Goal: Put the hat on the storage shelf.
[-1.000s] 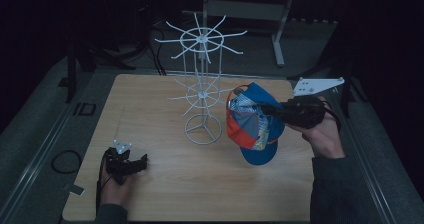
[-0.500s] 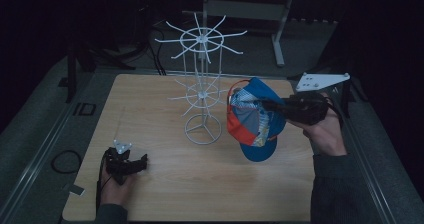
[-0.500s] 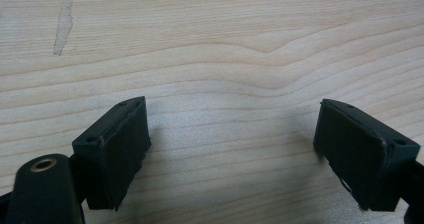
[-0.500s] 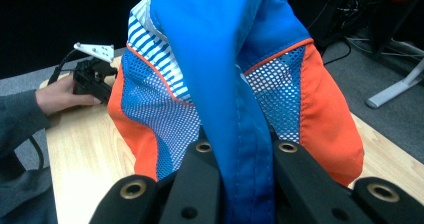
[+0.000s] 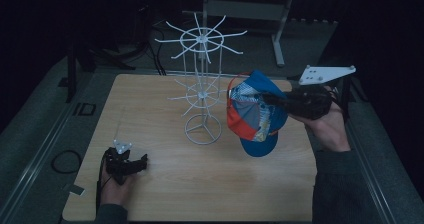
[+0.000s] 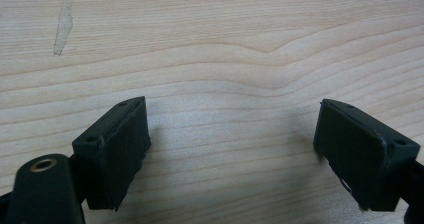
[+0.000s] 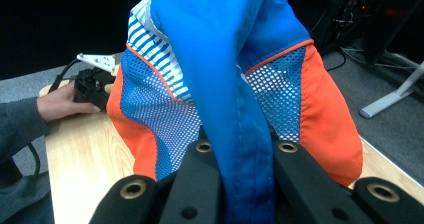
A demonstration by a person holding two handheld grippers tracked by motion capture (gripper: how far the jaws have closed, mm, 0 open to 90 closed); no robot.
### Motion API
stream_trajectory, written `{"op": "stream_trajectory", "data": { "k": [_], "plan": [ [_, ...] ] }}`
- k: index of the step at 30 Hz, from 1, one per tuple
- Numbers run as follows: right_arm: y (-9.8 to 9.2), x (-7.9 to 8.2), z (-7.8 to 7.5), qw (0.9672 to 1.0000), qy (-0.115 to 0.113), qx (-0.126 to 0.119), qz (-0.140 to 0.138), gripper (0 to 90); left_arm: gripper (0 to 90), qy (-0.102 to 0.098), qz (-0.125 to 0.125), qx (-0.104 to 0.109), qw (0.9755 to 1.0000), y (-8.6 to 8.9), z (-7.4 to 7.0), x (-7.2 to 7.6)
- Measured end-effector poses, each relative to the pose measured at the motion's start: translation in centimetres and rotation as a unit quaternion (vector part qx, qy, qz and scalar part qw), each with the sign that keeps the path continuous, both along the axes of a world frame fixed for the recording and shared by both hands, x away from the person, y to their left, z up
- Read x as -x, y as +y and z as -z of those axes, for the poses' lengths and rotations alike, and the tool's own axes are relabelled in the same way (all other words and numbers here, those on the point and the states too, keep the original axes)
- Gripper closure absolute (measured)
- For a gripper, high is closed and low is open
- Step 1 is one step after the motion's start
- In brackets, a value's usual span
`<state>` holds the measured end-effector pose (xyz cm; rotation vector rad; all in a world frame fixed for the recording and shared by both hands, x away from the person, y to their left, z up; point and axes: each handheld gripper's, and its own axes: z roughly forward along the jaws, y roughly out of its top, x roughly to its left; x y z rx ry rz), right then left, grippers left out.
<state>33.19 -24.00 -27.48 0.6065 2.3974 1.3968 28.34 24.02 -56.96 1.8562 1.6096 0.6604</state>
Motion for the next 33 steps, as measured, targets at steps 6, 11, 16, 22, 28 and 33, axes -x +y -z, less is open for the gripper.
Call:
{"op": "stream_trajectory", "data": {
  "k": [6,11,16,22,28,33],
  "plan": [
    [0.1,0.1,-0.5,1.0,-0.005,-0.005,-0.001,87.8,15.0,0.0,0.0,0.0,1.0,0.0,0.0,0.0],
    [0.0,0.1,-0.7,0.9999,-0.007,-0.009,-0.002,87.8,15.0,0.0,0.0,0.0,1.0,0.0,0.0,0.0],
    [-0.1,0.2,-1.0,0.9998,-0.009,-0.017,-0.001,87.8,15.0,0.0,0.0,0.0,1.0,0.0,0.0,0.0],
    [-0.2,0.4,-1.4,0.9997,-0.013,-0.02,-0.001,87.8,15.0,0.0,0.0,0.0,1.0,0.0,0.0,0.0],
    [-0.4,0.6,-1.8,0.9995,-0.019,-0.027,-0.001,87.8,15.0,0.0,0.0,0.0,1.0,0.0,0.0,0.0],
    [-0.5,0.7,-2.1,0.9993,-0.021,-0.031,-0.003,87.8,15.0,0.0,0.0,0.0,1.0,0.0,0.0,0.0]
  ]
}}
